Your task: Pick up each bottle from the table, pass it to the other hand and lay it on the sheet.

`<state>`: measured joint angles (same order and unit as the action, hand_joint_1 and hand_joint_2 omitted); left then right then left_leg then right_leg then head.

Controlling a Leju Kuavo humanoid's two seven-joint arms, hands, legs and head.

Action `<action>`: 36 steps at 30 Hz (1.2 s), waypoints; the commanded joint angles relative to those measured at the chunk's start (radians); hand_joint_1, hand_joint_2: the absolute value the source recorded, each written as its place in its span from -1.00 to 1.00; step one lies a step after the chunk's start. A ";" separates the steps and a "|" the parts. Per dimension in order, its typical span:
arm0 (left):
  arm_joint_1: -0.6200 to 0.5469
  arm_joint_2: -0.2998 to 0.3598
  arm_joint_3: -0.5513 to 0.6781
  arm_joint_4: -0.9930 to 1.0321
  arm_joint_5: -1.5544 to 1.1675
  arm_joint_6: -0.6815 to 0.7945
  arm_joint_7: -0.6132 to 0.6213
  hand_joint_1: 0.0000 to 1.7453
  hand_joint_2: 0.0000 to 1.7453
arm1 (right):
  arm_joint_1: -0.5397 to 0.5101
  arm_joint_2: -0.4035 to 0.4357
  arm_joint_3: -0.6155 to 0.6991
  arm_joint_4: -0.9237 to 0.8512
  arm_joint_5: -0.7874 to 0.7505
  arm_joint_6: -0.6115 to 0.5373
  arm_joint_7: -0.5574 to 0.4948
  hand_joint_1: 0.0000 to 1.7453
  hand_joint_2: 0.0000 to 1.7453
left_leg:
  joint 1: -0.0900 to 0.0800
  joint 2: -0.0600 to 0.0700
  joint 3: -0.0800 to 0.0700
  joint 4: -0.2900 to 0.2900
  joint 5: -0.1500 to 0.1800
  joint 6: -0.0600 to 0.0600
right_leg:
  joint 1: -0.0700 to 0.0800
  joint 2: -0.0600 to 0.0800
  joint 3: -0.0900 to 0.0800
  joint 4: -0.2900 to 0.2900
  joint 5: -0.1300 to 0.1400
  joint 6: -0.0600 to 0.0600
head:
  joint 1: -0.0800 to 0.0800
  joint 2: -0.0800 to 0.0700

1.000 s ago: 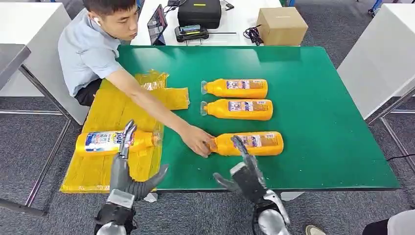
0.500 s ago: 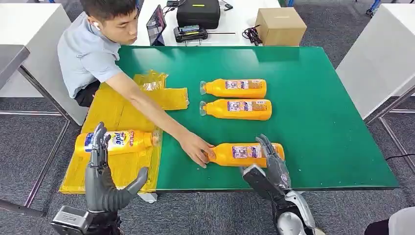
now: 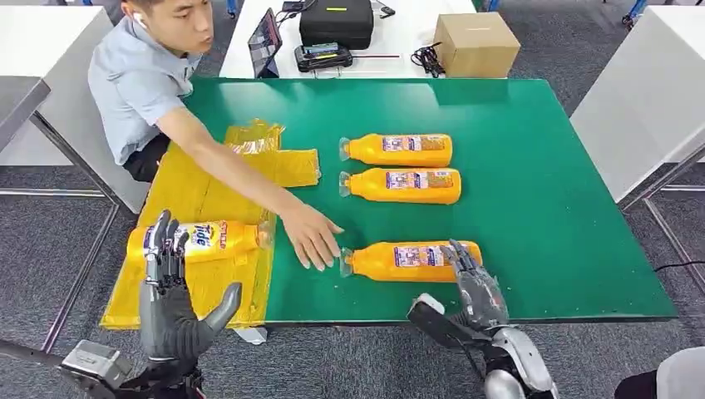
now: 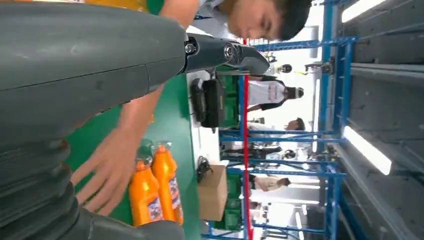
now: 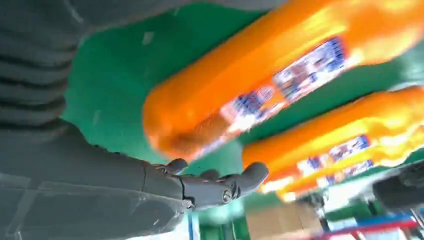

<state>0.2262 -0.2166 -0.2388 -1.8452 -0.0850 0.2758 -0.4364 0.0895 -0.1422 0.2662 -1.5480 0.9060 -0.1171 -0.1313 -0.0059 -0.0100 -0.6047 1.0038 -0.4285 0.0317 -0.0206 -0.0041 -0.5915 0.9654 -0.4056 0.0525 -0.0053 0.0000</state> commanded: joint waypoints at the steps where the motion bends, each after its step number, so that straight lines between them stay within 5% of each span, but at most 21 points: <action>1: -0.032 -0.014 -0.003 0.072 -0.006 0.005 0.026 -1.00 1.00 | -0.175 -0.085 0.159 0.086 0.327 -0.098 0.058 -1.00 1.00 | 0.001 0.003 0.003 -0.001 -0.001 -0.001 | 0.001 0.002 0.002 -0.001 0.000 -0.002 | 0.000 0.000; 11: -0.024 -0.015 0.002 0.070 -0.005 0.005 0.024 -1.00 1.00 | -0.209 -0.100 0.213 0.052 0.456 -0.166 0.091 -1.00 1.00 | 0.001 0.001 0.003 0.000 -0.001 -0.001 | 0.001 0.001 0.003 -0.001 -0.001 -0.001 | 0.000 0.000; 23: -0.018 -0.004 0.008 0.092 0.051 -0.026 0.077 -1.00 1.00 | -0.317 -0.178 0.244 0.190 0.279 0.063 0.109 -1.00 1.00 | 0.000 0.001 0.003 -0.001 0.000 -0.001 | 0.001 0.001 0.003 -0.001 0.000 -0.001 | 0.000 0.000; 36: -0.015 -0.005 0.008 0.092 0.060 -0.030 0.082 -1.00 1.00 | -0.326 -0.184 0.253 0.190 0.269 0.073 0.116 -1.00 1.00 | 0.000 0.001 0.003 0.000 -0.001 -0.001 | 0.001 0.001 0.003 -0.001 0.000 -0.001 | 0.000 0.000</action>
<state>0.2237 -0.2300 -0.2388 -1.8093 -0.0298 0.2476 -0.3597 -0.1830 -0.3128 0.4726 -1.4325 1.1772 -0.0511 -0.0179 -0.0058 -0.0106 -0.6045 1.0040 -0.4283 0.0317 -0.0204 -0.0041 -0.5912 0.9655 -0.4055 0.0527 -0.0053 0.0000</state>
